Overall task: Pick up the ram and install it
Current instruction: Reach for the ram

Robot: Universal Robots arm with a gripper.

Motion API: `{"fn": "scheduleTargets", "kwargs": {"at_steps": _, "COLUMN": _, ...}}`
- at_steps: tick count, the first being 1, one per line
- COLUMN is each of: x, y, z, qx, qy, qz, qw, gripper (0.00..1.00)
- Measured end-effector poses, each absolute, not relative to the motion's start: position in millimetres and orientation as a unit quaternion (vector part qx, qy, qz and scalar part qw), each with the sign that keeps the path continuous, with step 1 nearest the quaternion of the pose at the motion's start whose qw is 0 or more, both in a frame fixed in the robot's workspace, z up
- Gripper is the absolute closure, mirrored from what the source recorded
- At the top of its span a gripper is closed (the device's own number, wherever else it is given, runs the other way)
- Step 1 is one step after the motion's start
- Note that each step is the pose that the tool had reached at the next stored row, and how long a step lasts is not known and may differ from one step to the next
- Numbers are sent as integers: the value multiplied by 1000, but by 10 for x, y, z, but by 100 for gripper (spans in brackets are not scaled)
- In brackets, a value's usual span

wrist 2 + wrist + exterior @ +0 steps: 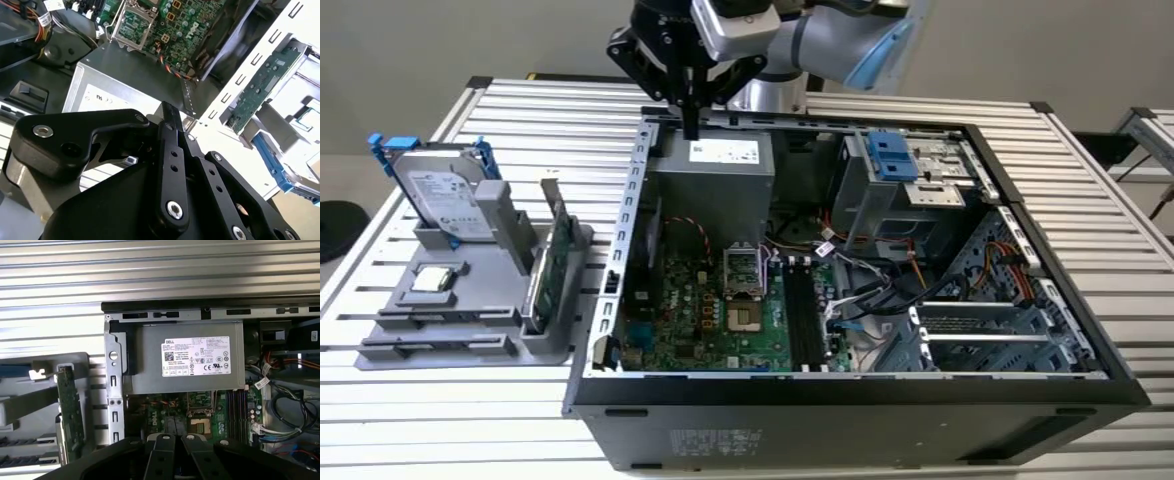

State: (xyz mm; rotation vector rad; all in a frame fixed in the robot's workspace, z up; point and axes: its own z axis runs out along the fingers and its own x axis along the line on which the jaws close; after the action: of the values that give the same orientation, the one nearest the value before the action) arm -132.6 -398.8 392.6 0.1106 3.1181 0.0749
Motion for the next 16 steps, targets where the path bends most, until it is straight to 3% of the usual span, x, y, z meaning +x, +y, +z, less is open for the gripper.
{"fn": "scheduleTargets", "kwargs": {"at_steps": 16, "x": -1409, "y": -3988, "z": 3926, "qx": 35, "qy": 999, "qz": 24, "qw": 10, "gripper": 100}}
